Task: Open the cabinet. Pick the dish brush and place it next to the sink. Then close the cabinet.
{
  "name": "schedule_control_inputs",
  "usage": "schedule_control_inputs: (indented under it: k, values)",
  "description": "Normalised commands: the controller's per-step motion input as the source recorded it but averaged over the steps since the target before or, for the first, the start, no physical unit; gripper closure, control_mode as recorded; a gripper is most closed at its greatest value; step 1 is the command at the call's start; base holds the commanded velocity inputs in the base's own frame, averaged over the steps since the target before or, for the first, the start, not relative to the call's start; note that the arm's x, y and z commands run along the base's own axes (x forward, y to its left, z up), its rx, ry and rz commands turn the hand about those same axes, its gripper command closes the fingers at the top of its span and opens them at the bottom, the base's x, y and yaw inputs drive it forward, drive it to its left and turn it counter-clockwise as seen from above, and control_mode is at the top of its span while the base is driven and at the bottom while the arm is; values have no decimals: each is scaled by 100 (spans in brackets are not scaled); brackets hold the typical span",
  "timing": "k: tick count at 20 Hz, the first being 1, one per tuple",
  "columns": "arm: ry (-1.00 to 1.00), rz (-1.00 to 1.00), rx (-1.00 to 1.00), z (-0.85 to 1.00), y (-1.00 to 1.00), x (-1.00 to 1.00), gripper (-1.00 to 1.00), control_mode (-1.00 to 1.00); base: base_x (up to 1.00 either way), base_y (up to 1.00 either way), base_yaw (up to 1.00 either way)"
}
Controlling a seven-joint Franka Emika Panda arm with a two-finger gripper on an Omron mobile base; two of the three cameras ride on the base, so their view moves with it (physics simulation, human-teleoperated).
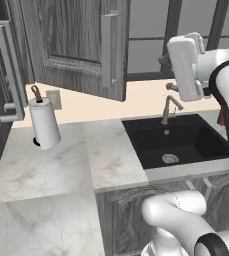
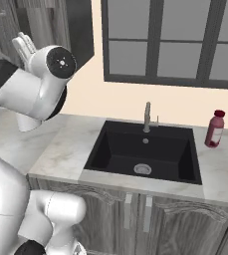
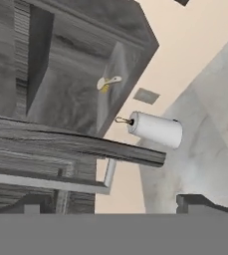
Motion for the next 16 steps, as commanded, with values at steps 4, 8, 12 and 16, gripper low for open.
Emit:
schedule_control_inputs:
  k: [4, 8, 12, 16]
  values:
    - [5, 5, 18, -13, 2, 76, -100, -100, 0, 0, 0]
    - [1, 7, 10, -5, 17, 59, -100, -100, 0, 0, 0]
    - [5, 10, 5, 0, 32, 34, -100, -100, 0, 0, 0]
    - [0, 8, 0, 0, 42, 27, -100, -100, 0, 0, 0]
